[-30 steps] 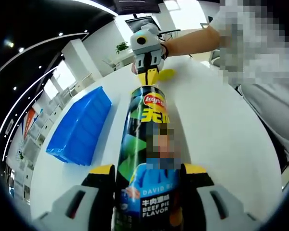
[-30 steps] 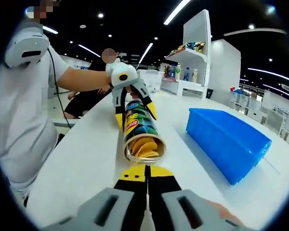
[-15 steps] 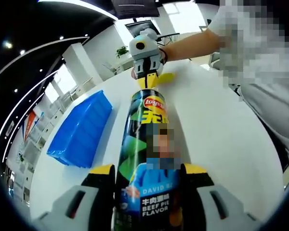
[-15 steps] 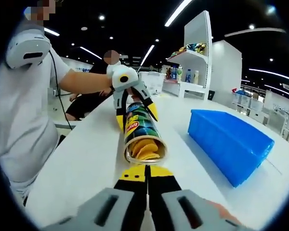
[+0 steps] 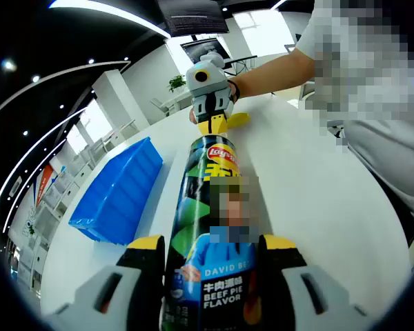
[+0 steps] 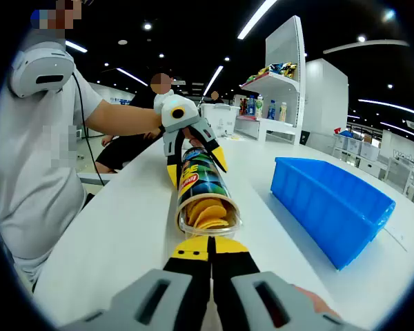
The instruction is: Open the lid of the chip container on the table, take out the chips, place them into the box in front of the container, and close the lid
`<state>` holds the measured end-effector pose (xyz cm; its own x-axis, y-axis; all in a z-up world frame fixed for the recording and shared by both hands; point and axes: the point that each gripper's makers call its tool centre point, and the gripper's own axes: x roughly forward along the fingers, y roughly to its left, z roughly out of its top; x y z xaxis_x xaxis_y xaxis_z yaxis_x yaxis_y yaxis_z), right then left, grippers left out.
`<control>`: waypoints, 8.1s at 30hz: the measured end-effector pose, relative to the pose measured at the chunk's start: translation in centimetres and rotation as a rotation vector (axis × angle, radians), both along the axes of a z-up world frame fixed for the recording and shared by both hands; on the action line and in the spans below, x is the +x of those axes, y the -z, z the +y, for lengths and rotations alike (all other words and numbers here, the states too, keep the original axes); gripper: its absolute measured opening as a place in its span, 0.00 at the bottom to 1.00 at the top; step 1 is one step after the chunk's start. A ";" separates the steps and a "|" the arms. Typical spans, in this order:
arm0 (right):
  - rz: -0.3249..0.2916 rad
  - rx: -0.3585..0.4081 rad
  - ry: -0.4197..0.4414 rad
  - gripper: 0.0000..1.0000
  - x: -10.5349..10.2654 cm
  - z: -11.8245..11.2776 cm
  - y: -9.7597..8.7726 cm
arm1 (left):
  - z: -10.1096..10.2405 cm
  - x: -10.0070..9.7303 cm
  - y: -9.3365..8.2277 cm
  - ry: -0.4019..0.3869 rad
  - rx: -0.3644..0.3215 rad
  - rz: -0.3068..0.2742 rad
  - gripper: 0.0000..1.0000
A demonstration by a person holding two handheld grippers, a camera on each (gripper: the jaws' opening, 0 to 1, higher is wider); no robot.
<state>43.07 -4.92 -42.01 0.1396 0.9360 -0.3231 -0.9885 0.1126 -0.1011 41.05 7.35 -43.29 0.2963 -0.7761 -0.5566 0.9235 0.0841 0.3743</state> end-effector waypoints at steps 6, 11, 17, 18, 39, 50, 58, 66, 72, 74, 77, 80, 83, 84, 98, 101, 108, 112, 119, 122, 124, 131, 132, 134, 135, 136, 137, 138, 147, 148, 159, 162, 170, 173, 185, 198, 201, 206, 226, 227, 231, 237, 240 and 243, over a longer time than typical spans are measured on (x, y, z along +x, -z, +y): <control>0.009 0.012 -0.002 0.01 0.4 0.0 0.1 | 0.0 0.1 -0.1 0.000 -0.011 0.005 0.55; 0.014 0.022 -0.006 0.01 0.5 0.4 0.1 | -0.1 0.1 -0.1 -0.001 -0.016 0.010 0.55; 0.010 0.015 -0.022 0.01 0.4 1.2 0.0 | -0.1 0.1 -0.1 -0.002 -0.018 0.010 0.55; 0.009 0.014 -0.023 0.01 0.4 1.3 0.1 | -0.1 0.1 -0.1 -0.002 -0.017 0.009 0.55; 0.019 -0.005 -0.060 0.01 -0.1 3.1 0.5 | -0.6 0.0 -0.2 -0.005 -0.027 0.031 0.55; 0.013 -0.037 -0.056 0.01 -0.4 2.8 1.0 | -0.6 0.0 -0.2 -0.003 -0.029 0.041 0.56; 0.035 -0.039 0.009 0.05 0.3 1.5 1.3 | -0.6 0.0 -0.1 -0.004 -0.030 0.043 0.56; 0.058 -0.023 0.080 0.13 0.2 -0.3 0.5 | -0.6 0.1 0.0 -0.006 -0.004 0.049 0.56; 0.046 -0.015 0.092 0.15 -0.6 -1.3 0.0 | -0.6 0.4 0.4 -0.022 0.060 0.061 0.56; 0.044 -0.008 0.097 0.15 -0.6 -1.4 -0.2 | -0.3 0.5 0.7 -0.022 0.104 0.055 0.56; 0.040 -0.011 0.098 0.15 -0.7 -1.6 -0.1 | -0.2 0.5 0.8 -0.022 0.150 0.057 0.56; 0.032 -0.018 0.102 0.15 -1.0 -1.6 0.0 | -0.2 0.4 0.7 -0.018 0.192 0.051 0.56; 0.021 -0.001 0.102 0.15 -1.3 -1.5 -0.6 | -0.3 0.3 0.5 -0.009 0.248 0.049 0.57; 0.018 0.001 0.102 0.15 -1.4 -1.5 -0.7 | -0.4 0.3 0.4 -0.011 0.255 0.055 0.58; -0.073 0.039 0.148 0.18 -4.1 -2.9 -4.0 | -2.8 -0.2 0.0 0.011 0.449 0.133 0.60; -0.076 0.044 0.157 0.18 -4.4 -3.4 -4.1 | -3.6 -0.1 -0.2 0.020 0.464 0.137 0.59; -0.084 0.024 0.147 0.18 -5.2 -3.8 -3.8 | -4.0 -0.6 0.1 0.009 0.554 0.213 0.55; -0.067 0.031 0.134 0.18 -6.2 -3.7 -3.4 | -3.9 -0.6 0.4 0.001 0.614 0.257 0.55; -0.053 0.023 0.112 0.18 -7.3 -3.6 -2.3 | -3.6 0.0 0.8 0.000 0.702 0.266 0.51; -0.051 0.022 0.109 0.18 -7.5 -3.7 -2.2 | -3.6 0.3 0.9 0.000 0.709 0.255 0.48; -0.053 0.022 0.108 0.18 -7.6 -3.7 -2.3 | -3.6 0.3 1.0 -0.001 0.709 0.252 0.48; -0.052 0.022 0.112 0.18 -7.6 -3.7 -2.1 | -3.5 0.3 1.0 -0.019 0.711 0.250 0.47; -0.049 0.024 0.109 0.18 -7.7 -3.6 -2.1 | -3.5 0.3 1.0 -0.017 0.715 0.245 0.47; -0.037 0.019 0.115 0.18 -7.7 -3.7 -1.6 | -3.5 0.4 1.0 -0.014 0.724 0.222 0.46; -0.039 0.016 0.120 0.18 -7.6 -3.7 -1.4 | -3.7 -0.1 1.0 -0.012 0.725 0.212 0.46; -0.038 0.015 0.123 0.18 -7.6 -3.6 -1.2 | -3.8 -0.1 1.0 -0.012 0.726 0.206 0.46; -0.032 0.013 0.125 0.18 -7.7 -3.7 -1.1 | -3.7 0.3 1.0 -0.007 0.727 0.175 0.45; -0.031 0.014 0.127 0.18 -7.8 -3.6 -1.2 | -3.6 0.2 1.0 -0.005 0.729 0.173 0.45; -0.012 0.050 0.113 0.18 -8.8 -3.3 -1.5 | -4.0 0.4 0.8 0.053 0.725 0.053 0.45; -0.012 0.055 0.108 0.18 -9.0 -3.2 -1.6 | -4.0 0.3 0.6 0.065 0.733 0.038 0.45; 0.006 0.093 0.114 0.18 -9.3 -2.9 -1.9 | -6.1 0.5 -2.6 0.052 0.513 -0.027 0.44; 0.010 0.098 0.117 0.18 -9.5 -2.8 -1.9 | -5.9 0.5 -3.6 0.021 0.467 0.013 0.44; 0.021 0.120 0.126 0.18 -9.7 -2.4 -2.1 | -6.3 0.8 -7.7 -0.024 0.230 0.049 0.43; 0.023 0.129 0.126 0.18 -9.7 -2.1 -2.3 | -6.1 1.1 -8.3 -0.036 0.189 0.031 0.43; 0.034 0.145 0.131 0.18 -9.4 -1.7 -2.3 | -6.1 1.9 -10.9 -0.076 -0.042 0.091 0.43; 0.033 0.141 0.134 0.18 -9.3 -2.0 -2.3 | -6.3 1.2 -11.1 -0.113 -0.233 0.105 0.43; 0.033 0.141 0.135 0.18 -9.4 -2.0 -2.3 | -5.7 1.8 -11.2 -0.134 -0.314 0.122 0.43; 0.031 0.135 0.135 0.18 -9.4 -2.1 -2.2 | -5.5 1.3 -11.7 -0.147 -0.420 0.152 0.43; 0.041 0.130 0.151 0.20 -9.4 -3.0 -1.8 | -7.7 -0.9 -9.0 -0.117 -0.470 0.193 0.44; 0.043 0.128 0.152 0.20 -9.4 -3.1 -1.7 | -7.8 -0.8 -8.9 -0.117 -0.467 0.183 0.44; 0.046 0.128 0.154 0.20 -9.4 -3.0 -1.6 | -7.7 -0.5 -8.7 -0.122 -0.497 0.196 0.44; 0.049 0.128 0.166 0.20 -9.4 -3.2 -1.4 | -7.6 -0.7 -8.7 -0.101 -0.549 0.206 0.44; 0.044 0.143 0.189 0.22 -9.3 -3.7 -1.6 | -7.6 -0.8 -8.7 -0.083 -0.575 0.205 0.44; 0.040 0.159 0.216 0.24 -9.1 -4.2 -1.8 | -7.6 -0.9 -8.8 -0.077 -0.593 0.201 0.44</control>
<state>33.94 -9.10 -40.19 0.3319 0.9252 -0.1840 -0.9426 0.3327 -0.0272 40.14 -0.27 -34.51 0.2976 -0.9505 -0.0891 0.9541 0.2927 0.0638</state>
